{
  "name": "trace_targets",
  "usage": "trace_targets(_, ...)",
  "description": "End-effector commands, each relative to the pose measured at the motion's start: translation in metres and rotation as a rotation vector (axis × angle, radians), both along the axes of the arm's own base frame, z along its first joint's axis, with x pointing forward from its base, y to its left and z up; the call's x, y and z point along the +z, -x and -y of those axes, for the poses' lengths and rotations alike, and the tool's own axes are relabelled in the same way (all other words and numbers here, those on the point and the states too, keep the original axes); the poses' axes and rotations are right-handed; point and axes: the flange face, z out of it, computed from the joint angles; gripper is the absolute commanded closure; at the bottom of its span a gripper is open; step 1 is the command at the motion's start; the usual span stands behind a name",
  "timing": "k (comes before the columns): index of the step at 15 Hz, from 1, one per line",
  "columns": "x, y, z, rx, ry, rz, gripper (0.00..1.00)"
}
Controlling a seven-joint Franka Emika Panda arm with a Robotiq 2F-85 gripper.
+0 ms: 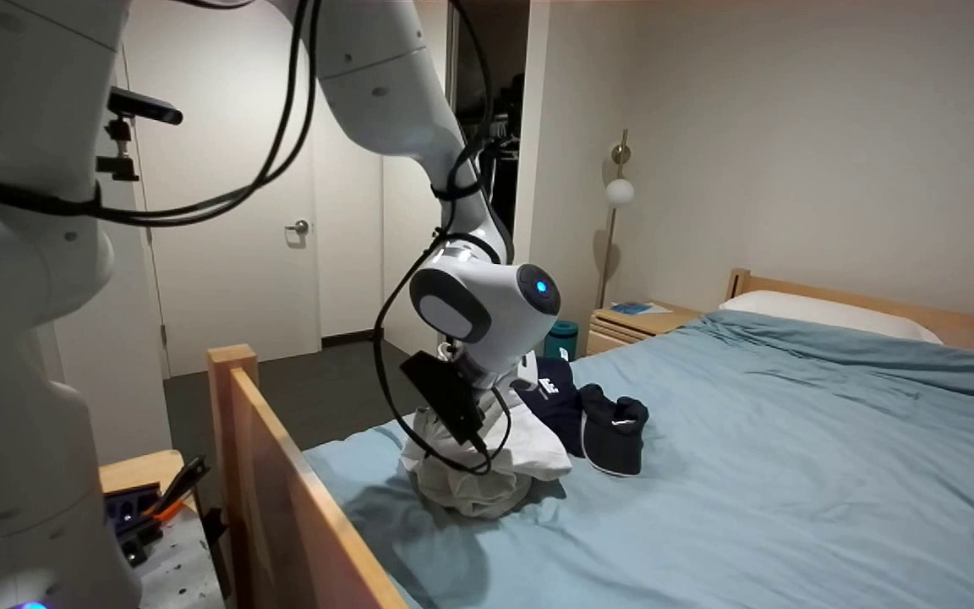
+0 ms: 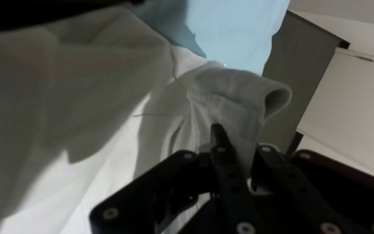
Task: Fold the white shorts on the bed
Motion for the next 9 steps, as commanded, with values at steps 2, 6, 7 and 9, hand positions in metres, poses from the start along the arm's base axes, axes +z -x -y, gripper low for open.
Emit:
trace_targets(2,0.03,0.023,0.025,-0.133,0.174,-0.065,0.92)
trace_targets(6,0.017,0.013,0.027,-0.22,0.329,-0.163,0.92)
trace_targets(7,0.012,0.011,0.026,-0.244,0.371,-0.182,0.92)
trace_targets(9,0.004,0.009,0.03,-0.296,0.446,-0.218,0.92)
